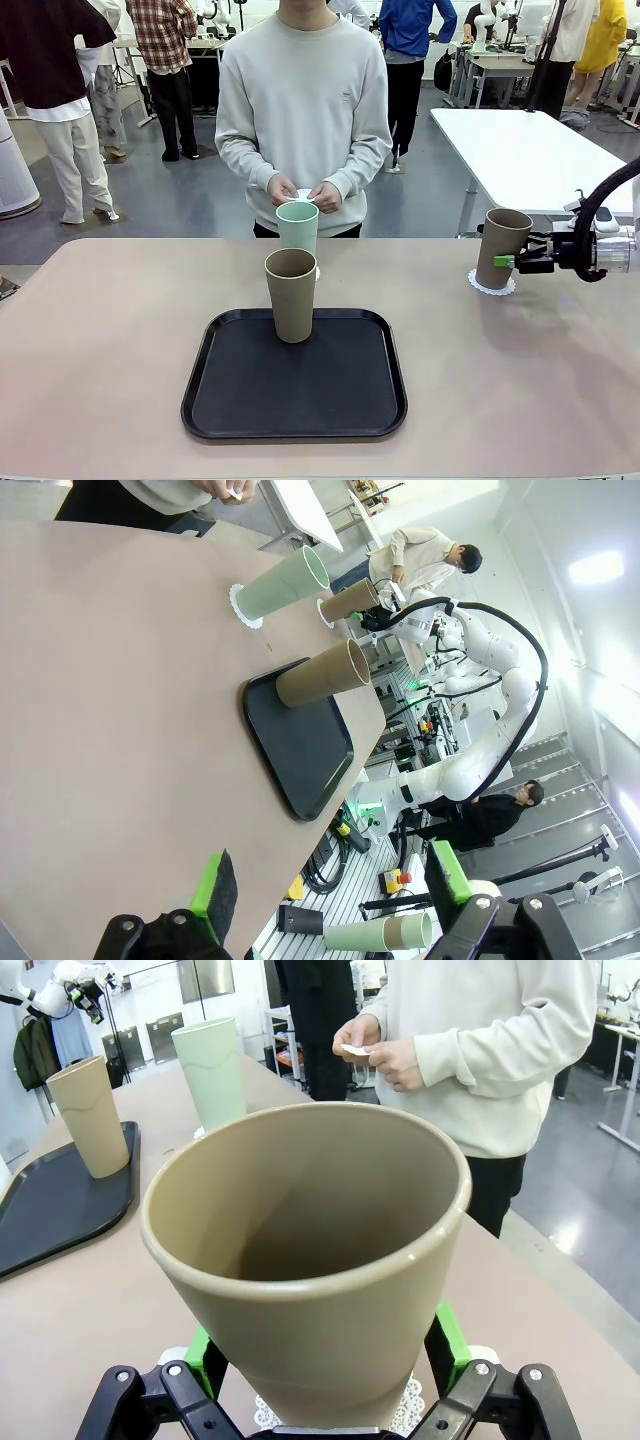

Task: Place coasters on the table and set cups on them.
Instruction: Take one Reusable plastic cup from the Flat Tray and place it on a coaster set by the human.

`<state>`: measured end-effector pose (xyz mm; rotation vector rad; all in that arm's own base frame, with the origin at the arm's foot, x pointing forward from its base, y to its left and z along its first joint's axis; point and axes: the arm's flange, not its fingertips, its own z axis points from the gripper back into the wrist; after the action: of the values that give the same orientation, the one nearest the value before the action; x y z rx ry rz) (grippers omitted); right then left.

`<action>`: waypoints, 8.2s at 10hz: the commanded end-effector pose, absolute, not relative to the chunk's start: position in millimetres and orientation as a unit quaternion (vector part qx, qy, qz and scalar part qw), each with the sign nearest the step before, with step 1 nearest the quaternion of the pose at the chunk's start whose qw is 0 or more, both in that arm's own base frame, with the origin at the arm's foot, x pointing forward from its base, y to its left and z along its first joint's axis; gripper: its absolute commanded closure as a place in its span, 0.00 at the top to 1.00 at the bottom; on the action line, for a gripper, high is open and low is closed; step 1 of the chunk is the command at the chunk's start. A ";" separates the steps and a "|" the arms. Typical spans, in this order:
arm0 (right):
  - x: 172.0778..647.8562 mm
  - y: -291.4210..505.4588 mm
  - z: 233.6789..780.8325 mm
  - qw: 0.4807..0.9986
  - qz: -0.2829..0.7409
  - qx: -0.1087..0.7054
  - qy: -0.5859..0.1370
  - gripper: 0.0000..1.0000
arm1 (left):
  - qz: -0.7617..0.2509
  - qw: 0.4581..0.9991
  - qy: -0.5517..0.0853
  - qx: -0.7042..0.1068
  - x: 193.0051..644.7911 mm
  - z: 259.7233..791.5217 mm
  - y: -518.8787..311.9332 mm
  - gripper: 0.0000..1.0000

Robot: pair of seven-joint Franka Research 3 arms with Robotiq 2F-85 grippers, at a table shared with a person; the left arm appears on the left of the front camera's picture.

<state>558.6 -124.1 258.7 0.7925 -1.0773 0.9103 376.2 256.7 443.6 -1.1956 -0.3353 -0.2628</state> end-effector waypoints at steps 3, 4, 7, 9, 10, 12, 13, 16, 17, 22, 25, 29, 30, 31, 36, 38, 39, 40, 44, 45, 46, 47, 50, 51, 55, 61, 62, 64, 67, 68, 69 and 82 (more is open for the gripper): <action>564.7 -131.9 254.2 0.710 0.414 0.328 -0.465 1.00 | -0.125 0.805 -0.156 -0.559 374.8 445.9 257.5 1.00; 567.0 -135.4 252.7 0.715 0.419 0.319 -0.460 1.00 | -0.125 0.805 -0.156 -0.559 374.8 445.9 257.5 1.00; 573.1 -145.4 247.4 0.726 0.421 0.305 -0.450 1.00 | -0.125 0.805 -0.156 -0.559 374.8 445.9 257.5 1.00; 574.2 -153.3 249.0 0.731 0.415 0.300 -0.451 1.00 | -0.125 0.805 -0.156 -0.559 374.8 445.9 257.5 1.00; 574.3 -155.9 249.2 0.733 0.413 0.296 -0.452 1.00 | -0.125 0.805 -0.156 -0.559 374.8 445.9 257.5 1.00; 575.1 -159.1 248.7 0.737 0.410 0.292 -0.451 1.00 | -0.125 0.805 -0.156 -0.559 374.8 445.9 257.5 1.00; 575.5 -160.4 248.3 0.738 0.408 0.291 -0.451 1.00 | -0.125 0.805 -0.156 -0.559 374.8 445.9 257.5 1.00; 575.2 -160.2 248.5 0.738 0.410 0.290 -0.451 1.00 | -0.125 0.805 -0.156 -0.559 374.8 445.9 257.5 1.00; 575.0 -159.8 248.8 0.738 0.411 0.290 -0.450 1.00 | -0.125 0.805 -0.156 -0.559 374.8 445.9 257.5 1.00; 572.6 -160.3 249.9 0.738 0.413 0.287 -0.449 1.00 | -0.125 0.805 -0.156 -0.559 374.8 445.9 257.5 1.00; 565.4 -157.9 258.7 0.742 0.419 0.275 -0.445 1.00 | -0.125 0.805 -0.156 -0.559 374.8 445.9 257.5 1.00; 509.9 -129.5 343.6 0.797 0.449 0.139 -0.379 1.00 | -0.125 0.805 -0.156 -0.559 374.8 445.9 257.5 1.00; 496.0 -120.2 368.2 0.800 0.463 0.105 -0.367 1.00 | -0.125 0.805 -0.156 -0.559 374.8 445.9 257.5 1.00; 488.0 -114.0 386.5 0.811 0.460 0.076 -0.353 1.00 | -0.125 0.805 -0.156 -0.559 374.8 445.9 257.5 1.00; 448.2 -61.2 465.2 0.848 0.448 -0.062 -0.277 1.00 | -0.125 0.805 -0.156 -0.559 374.8 445.9 257.5 1.00; 426.8 -36.3 485.1 0.846 0.471 -0.093 -0.232 1.00 | -0.125 0.805 -0.156 -0.559 374.8 445.9 257.5 1.00; 416.8 -25.5 492.8 0.839 0.494 -0.114 -0.197 1.00 | -0.125 0.805 -0.156 -0.559 374.8 445.9 257.5 1.00; 409.0 -18.1 497.0 0.828 0.518 -0.128 -0.170 1.00 | -0.125 0.805 -0.156 -0.559 374.8 445.9 257.5 1.00; 398.2 -6.2 523.3 0.805 0.565 -0.108 -0.147 1.00 | -0.125 0.805 -0.156 -0.559 374.8 445.9 257.5 1.00; 402.6 -9.2 524.8 0.782 0.585 -0.103 -0.191 1.00 | -0.125 0.805 -0.156 -0.559 374.8 445.9 257.5 1.00; 394.8 -2.3 513.6 0.811 0.553 -0.132 -0.138 1.00 | -0.125 0.805 -0.156 -0.559 374.8 445.9 257.5 1.00; 394.8 -2.3 513.6 0.811 0.553 -0.132 -0.138 1.00 | -0.125 0.805 -0.156 -0.559 374.8 445.9 257.5 1.00; 414.5 22.4 494.7 0.898 0.405 -0.049 -0.167 1.00 | -0.125 0.805 -0.156 -0.559 374.8 445.9 257.5 1.00; 419.3 38.0 495.0 0.925 0.324 -0.024 -0.197 1.00 | -0.125 0.805 -0.156 -0.559 374.8 445.9 257.5 1.00; 438.2 75.7 532.2 0.974 0.143 0.047 -0.166 1.00 | -0.125 0.805 -0.156 -0.559 374.8 445.9 257.5 1.00; 435.5 76.9 534.0 0.973 0.150 0.052 -0.165 1.00 | -0.125 0.805 -0.156 -0.559 374.8 445.9 257.5 1.00; 435.5 76.9 534.0 0.973 0.150 0.052 -0.165 1.00 | -0.125 0.805 -0.156 -0.559 374.8 445.9 257.5 1.00; 438.3 77.8 536.8 0.975 0.142 0.052 -0.161 1.00 | -0.125 0.805 -0.156 -0.559 374.8 445.9 257.5 1.00; 511.8 145.7 525.5 0.988 0.114 -0.007 -0.102 1.00 | -0.125 0.805 -0.156 -0.559 374.8 445.9 257.5 1.00; 540.9 167.4 512.9 0.989 0.115 0.003 -0.089 1.00 | -0.125 0.805 -0.156 -0.559 374.8 445.9 257.5 1.00; 569.9 184.0 498.9 0.990 0.102 0.004 -0.096 1.00 | -0.125 0.805 -0.156 -0.559 374.8 445.9 257.5 1.00; 692.4 191.1 437.0 0.990 0.010 0.044 -0.131 1.00 | -0.125 0.805 -0.156 -0.559 374.8 445.9 257.5 1.00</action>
<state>680.3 200.6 453.9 0.0559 -0.2728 0.0066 376.4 256.3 443.7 -1.1956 -0.3347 -0.2637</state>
